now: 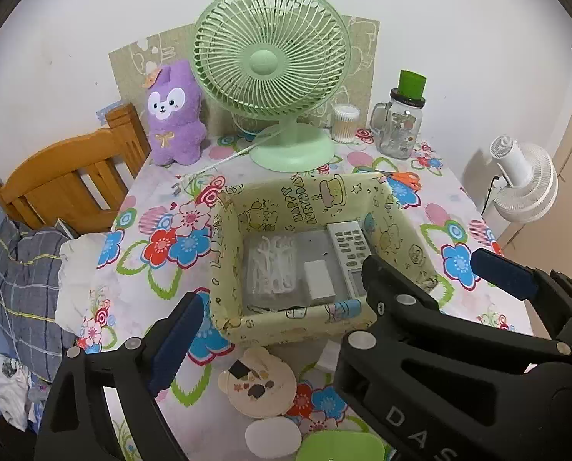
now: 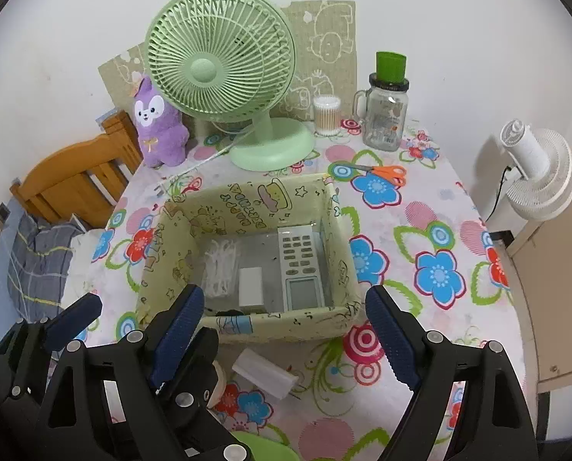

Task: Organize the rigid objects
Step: 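Lift both open tools up and away from the basket, then move right tool toward the white charger while left tool approaches the white oval object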

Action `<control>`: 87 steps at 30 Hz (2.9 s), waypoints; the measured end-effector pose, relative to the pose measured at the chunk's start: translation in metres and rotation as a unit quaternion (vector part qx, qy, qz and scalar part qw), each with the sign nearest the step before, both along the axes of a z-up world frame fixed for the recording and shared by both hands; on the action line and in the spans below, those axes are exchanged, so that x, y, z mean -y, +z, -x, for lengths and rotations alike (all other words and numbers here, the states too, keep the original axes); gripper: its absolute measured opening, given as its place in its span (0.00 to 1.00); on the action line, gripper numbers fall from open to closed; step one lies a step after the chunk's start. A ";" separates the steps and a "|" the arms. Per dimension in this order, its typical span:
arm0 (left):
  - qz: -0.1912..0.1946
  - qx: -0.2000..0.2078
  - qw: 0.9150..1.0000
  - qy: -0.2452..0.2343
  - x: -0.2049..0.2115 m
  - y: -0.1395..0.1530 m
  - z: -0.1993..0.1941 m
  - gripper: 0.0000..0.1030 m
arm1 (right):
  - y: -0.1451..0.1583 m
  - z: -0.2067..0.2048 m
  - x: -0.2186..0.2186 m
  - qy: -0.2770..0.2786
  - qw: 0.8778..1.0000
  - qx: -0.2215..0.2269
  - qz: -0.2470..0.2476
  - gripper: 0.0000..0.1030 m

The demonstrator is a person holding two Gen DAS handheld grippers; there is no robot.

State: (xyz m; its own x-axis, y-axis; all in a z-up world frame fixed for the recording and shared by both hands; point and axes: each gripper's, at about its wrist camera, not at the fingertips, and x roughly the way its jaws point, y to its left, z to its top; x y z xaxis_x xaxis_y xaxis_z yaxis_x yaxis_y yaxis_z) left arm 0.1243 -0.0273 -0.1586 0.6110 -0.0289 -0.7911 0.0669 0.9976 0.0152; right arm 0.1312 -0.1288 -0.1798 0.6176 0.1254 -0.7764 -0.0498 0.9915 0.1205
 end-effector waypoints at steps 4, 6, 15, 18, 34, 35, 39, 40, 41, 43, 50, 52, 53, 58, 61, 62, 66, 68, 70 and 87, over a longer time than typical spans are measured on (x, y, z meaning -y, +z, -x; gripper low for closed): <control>-0.001 0.005 1.000 -0.004 0.003 0.008 0.010 0.91 | 0.007 0.011 0.004 -0.005 1.000 0.003 -0.002 0.86; -0.001 0.007 1.000 -0.007 0.004 0.012 0.015 0.91 | 0.011 0.017 0.006 -0.009 1.000 0.005 -0.004 0.86; 0.004 0.014 1.000 -0.016 0.011 0.022 0.038 0.91 | 0.022 0.041 0.011 -0.012 1.000 0.010 0.000 0.88; 0.006 0.018 1.000 -0.015 0.012 0.025 0.045 0.91 | 0.027 0.049 0.013 -0.010 1.000 0.015 0.003 0.88; 0.024 0.033 0.999 -0.010 0.012 0.027 0.077 0.91 | 0.032 0.082 0.012 0.007 0.999 0.032 0.027 0.88; 0.025 0.033 0.999 -0.008 0.011 0.026 0.079 0.91 | 0.032 0.083 0.010 0.009 0.999 0.032 0.029 0.88; 0.029 0.033 0.999 -0.001 0.005 0.022 0.084 0.91 | 0.029 0.088 0.005 0.017 0.998 0.038 0.036 0.88; 0.030 0.032 0.999 0.000 0.004 0.021 0.085 0.91 | 0.028 0.089 0.003 0.017 0.998 0.039 0.039 0.88; 0.029 0.031 0.999 0.001 0.003 0.019 0.087 0.91 | 0.027 0.090 0.002 0.018 0.998 0.041 0.042 0.88; 0.026 0.030 0.999 0.004 0.002 0.017 0.089 0.91 | 0.025 0.092 0.000 0.020 0.998 0.040 0.042 0.88; 0.025 0.028 0.999 0.009 -0.003 0.001 0.097 0.91 | 0.009 0.097 -0.007 0.034 0.998 0.032 0.046 0.88; 0.026 0.024 0.999 0.010 -0.005 -0.005 0.099 0.91 | 0.003 0.099 -0.010 0.040 0.997 0.031 0.050 0.88; 0.026 0.022 0.999 0.011 -0.006 -0.009 0.101 0.91 | -0.002 0.099 -0.011 0.042 0.997 0.028 0.051 0.88; 0.020 0.009 1.000 0.010 -0.009 -0.027 0.106 0.91 | -0.023 0.100 -0.014 0.051 0.997 0.006 0.049 0.88; 0.019 -0.001 1.000 0.012 -0.011 -0.040 0.107 0.91 | -0.035 0.101 -0.017 0.054 0.997 -0.002 0.053 0.88; 0.018 -0.004 1.000 0.013 -0.011 -0.043 0.107 0.91 | -0.039 0.100 -0.018 0.053 0.997 -0.005 0.056 0.88; 0.018 -0.011 1.000 0.019 -0.015 -0.057 0.108 0.91 | -0.054 0.099 -0.023 0.061 0.996 -0.015 0.060 0.88; 0.018 -0.018 0.999 0.026 -0.017 -0.064 0.107 0.91 | -0.060 0.099 -0.025 0.063 0.996 -0.015 0.059 0.88; 0.018 -0.023 0.999 0.032 -0.019 -0.070 0.105 0.91 | -0.067 0.097 -0.026 0.064 0.996 -0.017 0.055 0.88; 0.025 -0.060 0.996 0.053 -0.024 -0.121 0.082 0.86 | -0.118 0.070 -0.031 0.060 0.994 -0.041 0.078 0.88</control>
State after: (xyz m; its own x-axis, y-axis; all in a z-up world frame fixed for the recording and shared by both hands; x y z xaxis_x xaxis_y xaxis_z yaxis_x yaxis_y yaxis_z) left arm 0.0423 -0.0030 -0.2796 0.5133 -0.0098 -0.8581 -0.0412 0.9985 -0.0360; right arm 0.0614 -0.0975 -0.2980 0.5386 0.0694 -0.8397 -0.1660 0.9858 -0.0250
